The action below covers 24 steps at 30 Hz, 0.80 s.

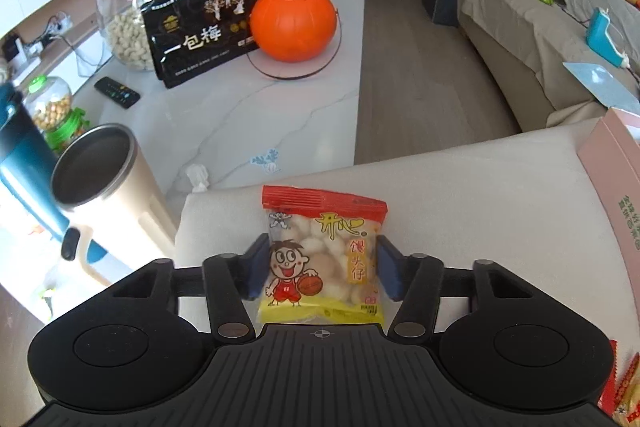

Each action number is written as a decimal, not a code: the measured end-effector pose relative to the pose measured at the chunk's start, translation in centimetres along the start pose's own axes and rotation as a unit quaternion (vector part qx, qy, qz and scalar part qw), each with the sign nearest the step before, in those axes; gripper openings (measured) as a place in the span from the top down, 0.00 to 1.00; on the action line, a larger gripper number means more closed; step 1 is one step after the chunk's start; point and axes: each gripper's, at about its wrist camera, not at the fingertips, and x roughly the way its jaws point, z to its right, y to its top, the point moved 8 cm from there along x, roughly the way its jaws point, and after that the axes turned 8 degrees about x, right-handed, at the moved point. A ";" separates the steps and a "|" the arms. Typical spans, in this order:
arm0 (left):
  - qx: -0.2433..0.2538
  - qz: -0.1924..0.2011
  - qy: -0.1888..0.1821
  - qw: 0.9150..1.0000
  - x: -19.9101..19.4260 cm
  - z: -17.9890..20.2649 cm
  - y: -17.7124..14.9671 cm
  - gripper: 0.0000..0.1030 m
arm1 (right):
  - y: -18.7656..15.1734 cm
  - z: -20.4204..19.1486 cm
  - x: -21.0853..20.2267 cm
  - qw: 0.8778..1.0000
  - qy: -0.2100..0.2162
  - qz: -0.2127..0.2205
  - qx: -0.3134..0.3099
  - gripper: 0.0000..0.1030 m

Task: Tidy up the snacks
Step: 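Grasp the rice cracker with right gripper while left gripper grasps the white candy packet, then carry the candy packet with left gripper while right gripper carries the rice cracker to the box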

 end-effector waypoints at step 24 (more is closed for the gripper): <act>0.009 0.023 -0.099 0.995 -15.2 22.4 -13.4 0.45 | 2.1 6.1 -6.1 0.998 -0.026 -0.061 -0.013 0.67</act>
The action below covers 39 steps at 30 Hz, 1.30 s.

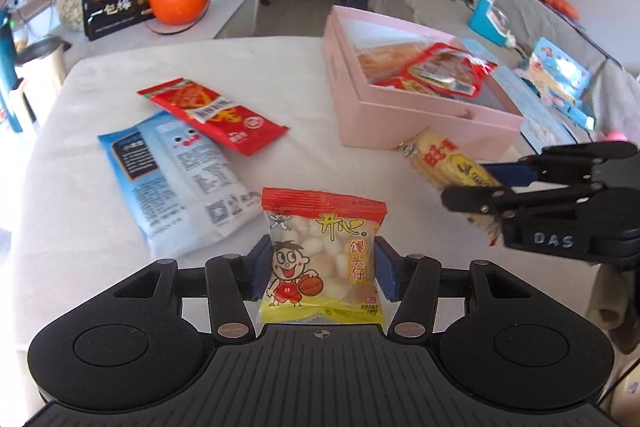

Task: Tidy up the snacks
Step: 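Carry the candy packet with left gripper while right gripper carries the rice cracker to the box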

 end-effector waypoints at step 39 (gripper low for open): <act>-0.029 0.129 -0.089 0.987 7.5 3.4 17.3 0.43 | -6.4 7.1 -3.6 0.987 -0.074 0.032 0.138 0.67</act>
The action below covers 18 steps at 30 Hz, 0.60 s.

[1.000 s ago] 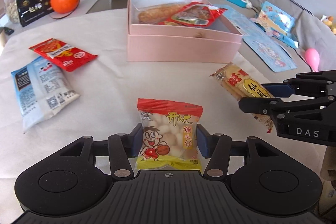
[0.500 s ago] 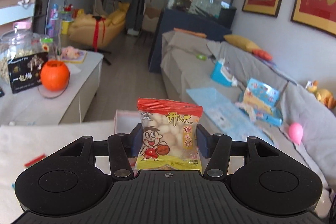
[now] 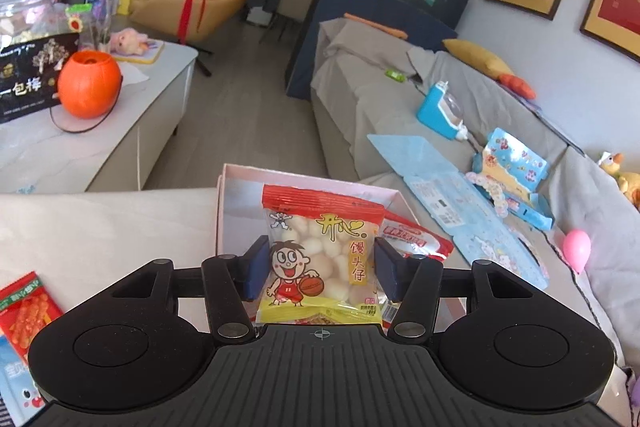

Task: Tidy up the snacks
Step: 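Carry the candy packet with left gripper while right gripper carries the rice cracker to the box, then open both grippers over the pink box to release the snacks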

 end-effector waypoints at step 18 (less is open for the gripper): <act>-0.010 0.055 -0.110 0.992 -4.8 2.5 10.5 0.41 | 20.9 -1.1 -7.6 0.990 0.031 0.137 -0.008 0.61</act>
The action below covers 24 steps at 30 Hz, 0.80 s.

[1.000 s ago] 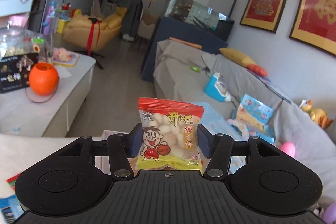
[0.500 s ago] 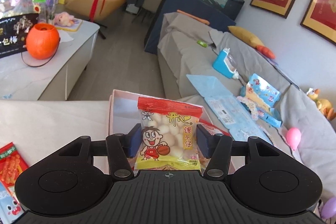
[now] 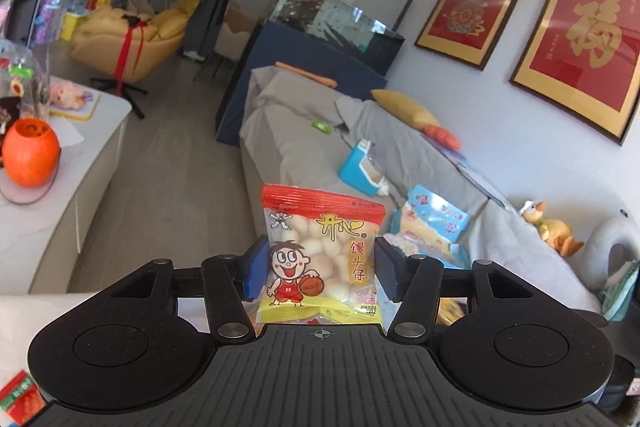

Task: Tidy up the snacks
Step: 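Open both grippers over the pink box to release the snacks, then move left gripper to the blue packet while right gripper moves to the red spicy strip packet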

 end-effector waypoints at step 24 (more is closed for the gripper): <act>-0.141 -0.055 0.315 0.937 -16.8 -14.3 -20.3 0.43 | -8.0 -8.0 8.6 0.994 0.038 -0.081 -0.061 0.26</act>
